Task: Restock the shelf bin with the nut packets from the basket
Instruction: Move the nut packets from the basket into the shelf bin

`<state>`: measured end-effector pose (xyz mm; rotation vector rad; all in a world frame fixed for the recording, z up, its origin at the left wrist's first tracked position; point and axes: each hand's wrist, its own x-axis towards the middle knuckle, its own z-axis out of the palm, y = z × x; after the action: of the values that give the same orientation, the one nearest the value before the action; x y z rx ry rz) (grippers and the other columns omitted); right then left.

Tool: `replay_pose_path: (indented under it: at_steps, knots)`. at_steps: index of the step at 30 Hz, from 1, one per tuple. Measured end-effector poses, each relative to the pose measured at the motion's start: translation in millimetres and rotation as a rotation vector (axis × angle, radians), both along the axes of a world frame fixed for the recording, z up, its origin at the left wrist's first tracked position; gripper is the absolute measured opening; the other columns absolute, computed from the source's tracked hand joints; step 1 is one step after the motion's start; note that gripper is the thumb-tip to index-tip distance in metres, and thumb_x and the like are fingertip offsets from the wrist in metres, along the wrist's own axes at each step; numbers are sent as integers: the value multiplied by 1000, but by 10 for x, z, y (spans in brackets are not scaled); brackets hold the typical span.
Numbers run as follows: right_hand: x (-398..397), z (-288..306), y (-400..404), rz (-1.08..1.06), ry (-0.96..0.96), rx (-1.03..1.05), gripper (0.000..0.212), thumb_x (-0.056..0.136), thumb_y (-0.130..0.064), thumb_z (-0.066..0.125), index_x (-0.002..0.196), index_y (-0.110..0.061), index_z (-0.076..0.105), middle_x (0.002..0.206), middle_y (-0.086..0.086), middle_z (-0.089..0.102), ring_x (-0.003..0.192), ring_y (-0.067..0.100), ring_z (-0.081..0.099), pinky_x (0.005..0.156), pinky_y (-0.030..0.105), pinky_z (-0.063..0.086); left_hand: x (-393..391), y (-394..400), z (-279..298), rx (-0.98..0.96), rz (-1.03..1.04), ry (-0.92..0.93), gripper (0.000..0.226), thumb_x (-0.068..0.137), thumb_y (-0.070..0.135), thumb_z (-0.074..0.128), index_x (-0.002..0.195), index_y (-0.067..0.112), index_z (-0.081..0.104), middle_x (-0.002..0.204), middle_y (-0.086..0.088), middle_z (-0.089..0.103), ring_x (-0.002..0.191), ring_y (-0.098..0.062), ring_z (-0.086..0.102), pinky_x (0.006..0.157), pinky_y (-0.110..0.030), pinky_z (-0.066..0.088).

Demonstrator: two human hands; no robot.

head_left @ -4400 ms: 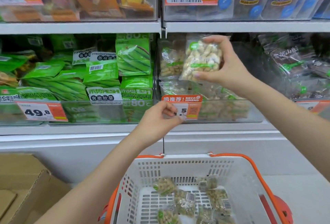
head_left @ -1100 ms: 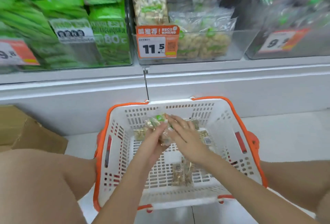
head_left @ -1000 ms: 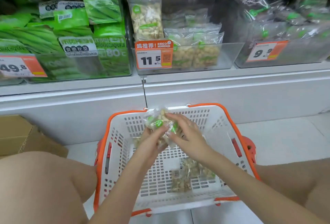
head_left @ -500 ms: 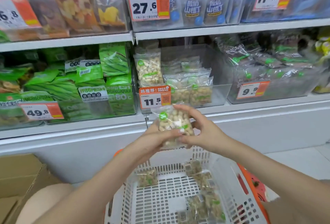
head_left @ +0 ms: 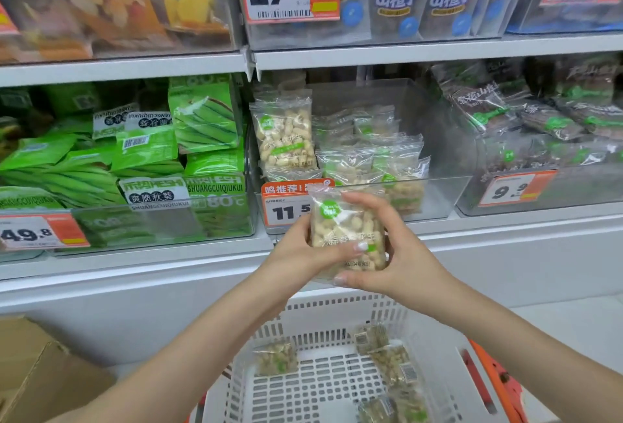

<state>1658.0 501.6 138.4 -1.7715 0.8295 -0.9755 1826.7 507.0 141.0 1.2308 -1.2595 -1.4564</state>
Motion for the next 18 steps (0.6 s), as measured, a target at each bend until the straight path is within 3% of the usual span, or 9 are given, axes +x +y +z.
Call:
replay_pose_path:
  at_steps: [4, 9, 13, 16, 18]
  knots:
    - [58, 11, -37, 94, -32, 81, 91, 69, 1, 82, 133, -43, 34, 136, -16, 41, 116, 3, 57, 86, 20, 51, 29, -37, 20, -36, 26, -4, 53, 70, 4, 80, 116, 12, 55, 101, -2, 72, 87, -11, 71, 67, -18, 53]
    - [-31, 64, -17, 63, -16, 66, 87, 68, -5, 84, 128, -50, 39, 130, -18, 48, 107, 14, 64, 85, 32, 56, 33, 27, 35, -83, 15, -1, 68, 59, 6, 85, 119, 11, 54, 104, -3, 73, 93, -15, 70, 71, -21, 54]
    - [-7, 39, 62, 43, -15, 22, 85, 68, 0, 83, 127, -41, 38, 122, -16, 52, 106, 14, 64, 85, 31, 56, -5, 91, -7, -113, 2, 50, 68, 55, 5, 81, 116, 12, 51, 104, -6, 72, 93, -17, 70, 72, -25, 55]
    - [14, 52, 106, -4, -36, 46, 80, 69, 9, 78, 122, -32, 35, 107, -7, 59, 94, 10, 67, 77, 26, 57, -29, 84, 37, -168, -45, 1, 58, 65, -9, 79, 105, 20, 48, 93, 3, 69, 79, -2, 69, 65, -15, 52]
    - [5, 81, 111, -22, -29, 54, 77, 70, 14, 74, 121, -29, 35, 106, -2, 58, 91, 9, 67, 74, 25, 57, -28, 58, 69, -209, -85, -51, 53, 71, -7, 76, 103, 23, 46, 92, 11, 65, 77, 6, 66, 64, -11, 49]
